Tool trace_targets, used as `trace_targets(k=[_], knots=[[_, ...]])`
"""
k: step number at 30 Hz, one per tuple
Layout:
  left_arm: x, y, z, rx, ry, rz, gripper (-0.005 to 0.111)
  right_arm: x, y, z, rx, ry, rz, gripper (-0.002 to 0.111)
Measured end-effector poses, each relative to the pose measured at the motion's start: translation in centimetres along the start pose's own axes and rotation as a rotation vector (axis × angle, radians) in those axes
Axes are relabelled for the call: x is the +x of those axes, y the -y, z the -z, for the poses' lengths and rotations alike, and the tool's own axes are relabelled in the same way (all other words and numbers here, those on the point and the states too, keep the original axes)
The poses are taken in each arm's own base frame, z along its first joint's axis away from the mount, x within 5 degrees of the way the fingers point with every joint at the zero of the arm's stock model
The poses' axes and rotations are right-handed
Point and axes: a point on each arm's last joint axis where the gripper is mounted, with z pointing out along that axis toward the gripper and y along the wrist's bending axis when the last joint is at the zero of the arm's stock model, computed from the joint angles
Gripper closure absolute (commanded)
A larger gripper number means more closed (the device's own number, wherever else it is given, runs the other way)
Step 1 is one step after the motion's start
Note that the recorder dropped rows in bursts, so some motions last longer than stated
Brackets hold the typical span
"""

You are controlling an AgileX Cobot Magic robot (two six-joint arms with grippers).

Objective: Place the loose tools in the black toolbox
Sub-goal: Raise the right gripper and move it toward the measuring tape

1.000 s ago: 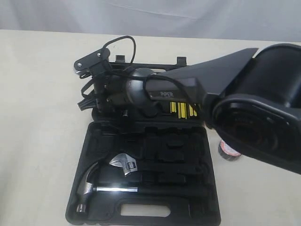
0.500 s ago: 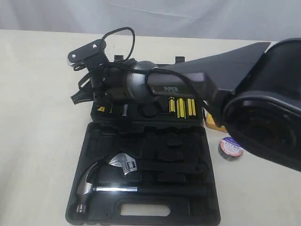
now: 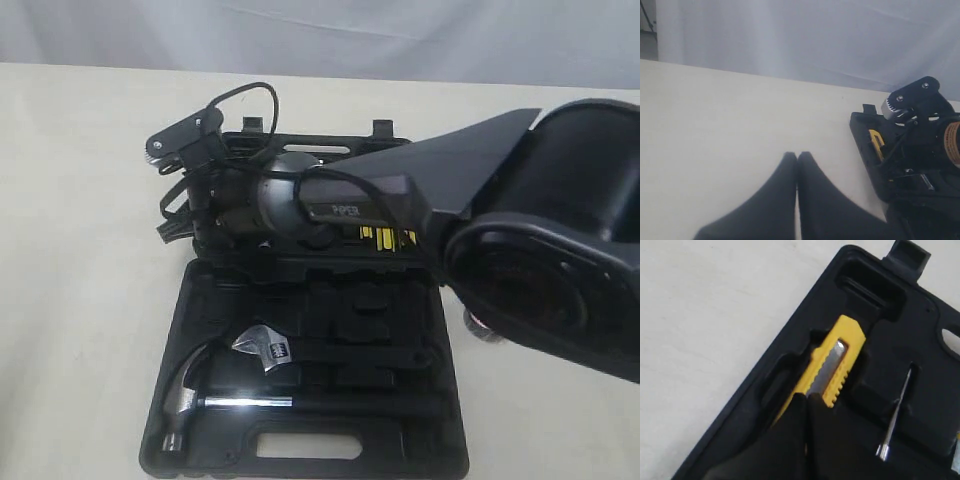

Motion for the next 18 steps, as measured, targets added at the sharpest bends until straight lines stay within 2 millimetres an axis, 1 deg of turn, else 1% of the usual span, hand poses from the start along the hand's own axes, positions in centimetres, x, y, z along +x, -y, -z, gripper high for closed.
trace_targets(k=[2,4,6,8,11,14,18], knots=[[0.0,0.0,0.0,0.000,0.000,0.000,0.107,0.0,0.1,0.1,0.012,-0.004,-0.003,0.109],[0.0,0.0,0.0,0.000,0.000,0.000,0.107,-0.7,0.5,0.8,0.021,0.004,-0.015,0.109],[0.0,0.0,0.0,0.000,0.000,0.000,0.107,-2.6,1.1,3.1,0.025,0.041,-0.013,0.109],[0.0,0.0,0.0,0.000,0.000,0.000,0.107,-4.4,1.8,5.8,0.023,0.078,0.004,0.109],[0.0,0.0,0.0,0.000,0.000,0.000,0.107,-6.6,2.9,9.7,0.018,0.105,0.025,0.109],[0.0,0.0,0.0,0.000,0.000,0.000,0.107,-7.9,4.4,13.3,0.017,0.087,0.038,0.109],[0.0,0.0,0.0,0.000,0.000,0.000,0.107,-8.5,7.2,17.6,0.066,0.022,0.075,0.109]])
